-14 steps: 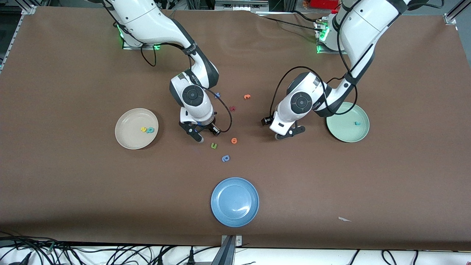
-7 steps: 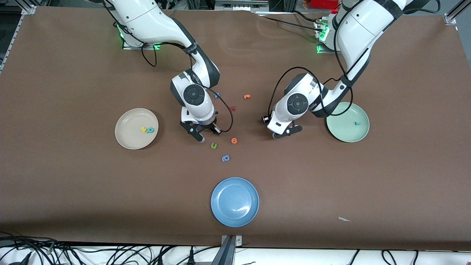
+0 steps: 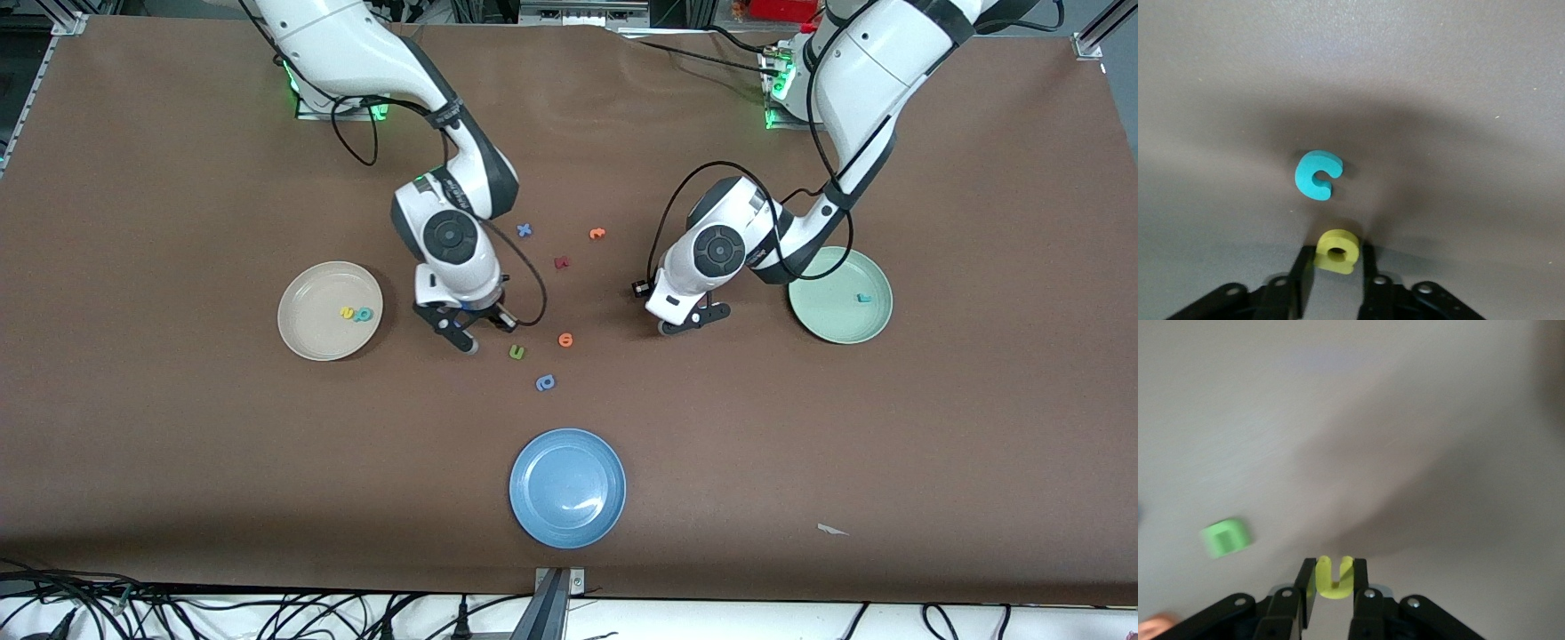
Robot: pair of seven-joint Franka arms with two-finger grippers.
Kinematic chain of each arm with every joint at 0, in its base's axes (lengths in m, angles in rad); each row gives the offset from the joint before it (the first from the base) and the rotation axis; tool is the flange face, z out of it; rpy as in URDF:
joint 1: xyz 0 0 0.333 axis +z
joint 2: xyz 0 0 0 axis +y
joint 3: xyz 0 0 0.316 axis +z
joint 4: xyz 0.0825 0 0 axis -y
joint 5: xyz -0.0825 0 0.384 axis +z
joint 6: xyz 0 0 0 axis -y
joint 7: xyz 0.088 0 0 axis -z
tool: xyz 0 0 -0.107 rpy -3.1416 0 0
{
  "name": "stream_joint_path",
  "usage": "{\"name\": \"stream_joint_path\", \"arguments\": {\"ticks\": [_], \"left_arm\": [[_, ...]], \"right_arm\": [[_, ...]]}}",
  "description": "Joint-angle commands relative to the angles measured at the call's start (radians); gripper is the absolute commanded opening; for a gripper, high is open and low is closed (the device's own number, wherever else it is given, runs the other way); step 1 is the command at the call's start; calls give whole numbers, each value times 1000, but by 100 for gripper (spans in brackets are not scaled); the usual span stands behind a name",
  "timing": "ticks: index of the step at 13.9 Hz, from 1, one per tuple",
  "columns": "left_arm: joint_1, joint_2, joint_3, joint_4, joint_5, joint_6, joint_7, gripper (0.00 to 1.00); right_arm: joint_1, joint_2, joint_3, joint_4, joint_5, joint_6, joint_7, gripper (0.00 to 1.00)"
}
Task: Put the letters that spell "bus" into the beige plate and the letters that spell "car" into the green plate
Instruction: 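Grasp the yellow u with the right gripper while the left gripper grasps the o, then place the u on the white plate while the left gripper carries the o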
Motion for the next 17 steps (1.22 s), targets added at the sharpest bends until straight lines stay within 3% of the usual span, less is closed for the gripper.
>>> {"name": "stream_joint_path", "arguments": {"ticks": [1, 5, 6, 8, 13, 17], "left_arm": [[-7, 8, 2, 7, 34, 0, -21, 19], [10, -30, -1, 13, 36, -23, -9, 13], [18, -54, -2, 25, 36, -46, -5, 13], [44, -103, -8, 57, 28, -136, 30, 14], [211, -199, -47, 122, -68, -377, 248, 15], [378, -223, -47, 116, -84, -555, 493, 15]], "right_arm": [[-3, -70, -114, -36, 0, -151, -263, 12], [-3, -104, -266, -145, 2, -148, -586, 12], [-10, -101, -297, -157, 6, -143, -659, 17], [-35, -94, -300, -168, 8, -149, -726, 100], [-26, -136, -289, -121, 17, -217, -726, 100], [-26, -196, -288, 38, 20, -491, -772, 100]]}}
